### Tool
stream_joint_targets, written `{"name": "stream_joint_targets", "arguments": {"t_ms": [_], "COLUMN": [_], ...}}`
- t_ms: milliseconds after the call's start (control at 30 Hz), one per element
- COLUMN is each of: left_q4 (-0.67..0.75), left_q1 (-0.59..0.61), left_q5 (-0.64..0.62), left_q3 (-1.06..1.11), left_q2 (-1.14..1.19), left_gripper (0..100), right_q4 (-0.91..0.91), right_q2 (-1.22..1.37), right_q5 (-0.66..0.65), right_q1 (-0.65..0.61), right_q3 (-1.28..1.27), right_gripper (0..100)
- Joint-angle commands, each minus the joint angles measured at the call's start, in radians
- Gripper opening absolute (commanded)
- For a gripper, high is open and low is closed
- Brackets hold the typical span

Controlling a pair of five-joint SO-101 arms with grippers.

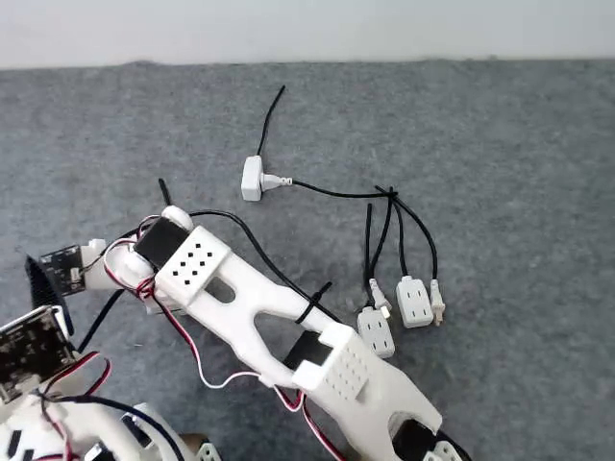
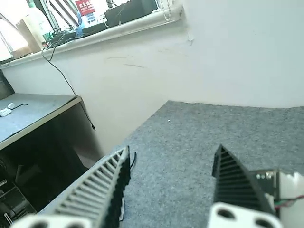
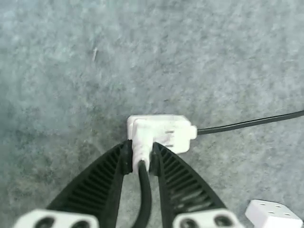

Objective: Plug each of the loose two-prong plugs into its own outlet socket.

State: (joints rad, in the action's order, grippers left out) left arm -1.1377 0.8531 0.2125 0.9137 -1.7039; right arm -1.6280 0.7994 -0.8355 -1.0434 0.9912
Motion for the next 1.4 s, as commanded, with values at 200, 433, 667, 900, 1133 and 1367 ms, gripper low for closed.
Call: {"name": "stream_joint_targets", "arguments": {"t_ms": [200, 433, 667, 900, 1133, 1367], "left_q4": [0.029, 0.029, 0.029, 0.029, 0.029, 0.029], "left_q1": [0.000, 0.000, 0.000, 0.000, 0.000, 0.000], "left_q5": [-0.018, -0.018, -0.018, -0.018, -0.018, -0.018], "left_q3": [-0.007, -0.005, -0.005, -0.004, -0.004, -0.002], "left_q2": [-0.002, -0.002, -0.002, -0.002, -0.002, -0.002], "left_gripper": [28, 28, 28, 28, 28, 28], "right_q4": [-0.107, -0.154, -0.165, -0.163, -0.162, -0.162], "right_q2": [0.104, 0.116, 0.125, 0.125, 0.159, 0.183], "right_q5": [-0.031, -0.063, -0.064, -0.057, -0.041, -0.041], "right_q1": [0.013, 0.033, 0.073, 0.054, 0.012, 0.019], "right_q3": [0.201, 0.261, 0.259, 0.259, 0.261, 0.264], "right_gripper": [0.9, 0.9, 0.9, 0.9, 0.9, 0.9]}}
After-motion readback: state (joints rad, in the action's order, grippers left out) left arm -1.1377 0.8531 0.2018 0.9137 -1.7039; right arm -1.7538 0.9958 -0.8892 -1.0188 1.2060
